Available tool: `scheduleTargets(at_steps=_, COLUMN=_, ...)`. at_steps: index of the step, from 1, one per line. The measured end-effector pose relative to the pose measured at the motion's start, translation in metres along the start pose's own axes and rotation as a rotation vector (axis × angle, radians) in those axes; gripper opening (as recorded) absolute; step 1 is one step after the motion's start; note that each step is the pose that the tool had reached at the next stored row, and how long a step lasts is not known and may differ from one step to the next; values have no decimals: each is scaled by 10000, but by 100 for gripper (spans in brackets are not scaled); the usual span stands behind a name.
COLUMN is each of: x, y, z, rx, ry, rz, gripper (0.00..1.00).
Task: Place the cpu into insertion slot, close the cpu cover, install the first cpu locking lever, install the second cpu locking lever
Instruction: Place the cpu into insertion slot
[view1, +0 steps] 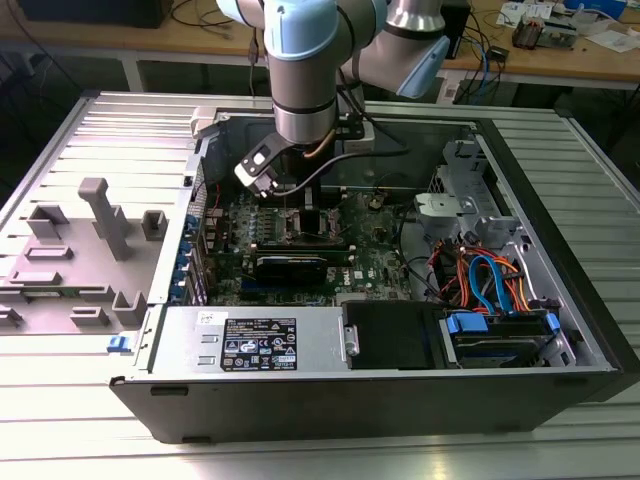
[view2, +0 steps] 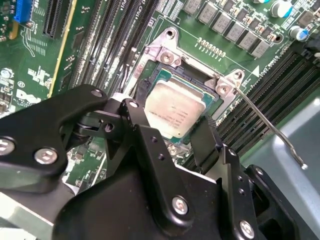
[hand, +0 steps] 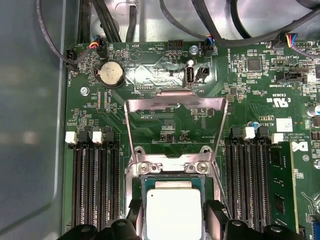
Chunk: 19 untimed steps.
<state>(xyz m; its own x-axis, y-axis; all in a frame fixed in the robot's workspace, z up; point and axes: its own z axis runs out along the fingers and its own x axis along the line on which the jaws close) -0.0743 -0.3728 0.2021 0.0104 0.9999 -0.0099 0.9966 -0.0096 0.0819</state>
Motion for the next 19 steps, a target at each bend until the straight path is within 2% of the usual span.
scheduleTargets(at_steps=4, x=-1, y=8, z=-58, rx=63, ry=0, rz=-3, gripper=60)
scheduleTargets(at_steps=5, x=-1, y=9, z=-73, rx=81, ry=0, rz=-1, gripper=47)
scheduleTargets(at_steps=6, x=-1, y=10, z=-81, rx=90, ry=0, rz=0, gripper=47)
scheduleTargets(at_steps=7, x=-1, y=15, z=-109, rx=125, ry=-2, rz=-3, gripper=35)
scheduleTargets(at_steps=9, x=-1, y=18, z=-136, rx=163, ry=-2, rz=-2, gripper=23)
scheduleTargets(at_steps=10, x=-2, y=19, z=-145, rx=175, ry=-2, rz=-2, gripper=23)
scheduleTargets(at_steps=11, x=-2, y=24, z=-160, rx=201, ry=-2, rz=-4, gripper=11)
scheduleTargets(at_steps=19, x=-2, y=27, z=-193, rx=278, ry=-3, rz=-3, gripper=11)
